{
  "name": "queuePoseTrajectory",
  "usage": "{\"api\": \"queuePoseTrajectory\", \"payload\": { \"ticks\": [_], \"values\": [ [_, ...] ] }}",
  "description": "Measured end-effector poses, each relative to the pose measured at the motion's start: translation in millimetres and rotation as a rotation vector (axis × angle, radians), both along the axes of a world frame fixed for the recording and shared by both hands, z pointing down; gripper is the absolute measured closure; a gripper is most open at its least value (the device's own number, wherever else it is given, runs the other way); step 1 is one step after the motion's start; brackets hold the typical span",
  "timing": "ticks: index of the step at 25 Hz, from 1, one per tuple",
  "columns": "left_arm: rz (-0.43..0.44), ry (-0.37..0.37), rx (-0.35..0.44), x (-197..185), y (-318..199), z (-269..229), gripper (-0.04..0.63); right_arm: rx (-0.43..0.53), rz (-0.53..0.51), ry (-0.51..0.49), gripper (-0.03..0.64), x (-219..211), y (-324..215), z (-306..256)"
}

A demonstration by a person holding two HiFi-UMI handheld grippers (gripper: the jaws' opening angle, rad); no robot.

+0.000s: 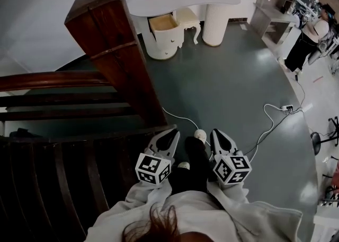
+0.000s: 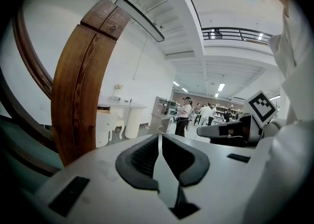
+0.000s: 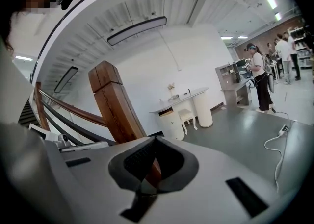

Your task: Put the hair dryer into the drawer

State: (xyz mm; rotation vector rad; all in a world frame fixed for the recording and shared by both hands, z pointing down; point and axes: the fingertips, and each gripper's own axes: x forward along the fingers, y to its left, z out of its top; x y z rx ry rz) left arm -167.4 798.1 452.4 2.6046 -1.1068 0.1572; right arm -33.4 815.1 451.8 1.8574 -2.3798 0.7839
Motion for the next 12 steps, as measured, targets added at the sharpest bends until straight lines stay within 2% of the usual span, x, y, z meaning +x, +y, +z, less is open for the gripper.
{"api": "queuePoseTrajectory", "payload": {
  "ticks": [5,12],
  "values": [
    [-0.022,0.000,-0.011,0,-30,2,0.563,-0.029,-0.010,-0.009,0.568,6,-27,10],
    [-0.016,-0.009,-0.044,21,-67,15,0.563,-0.054,-0.007,-0.016,0.568,29,-67,20]
  ]
}}
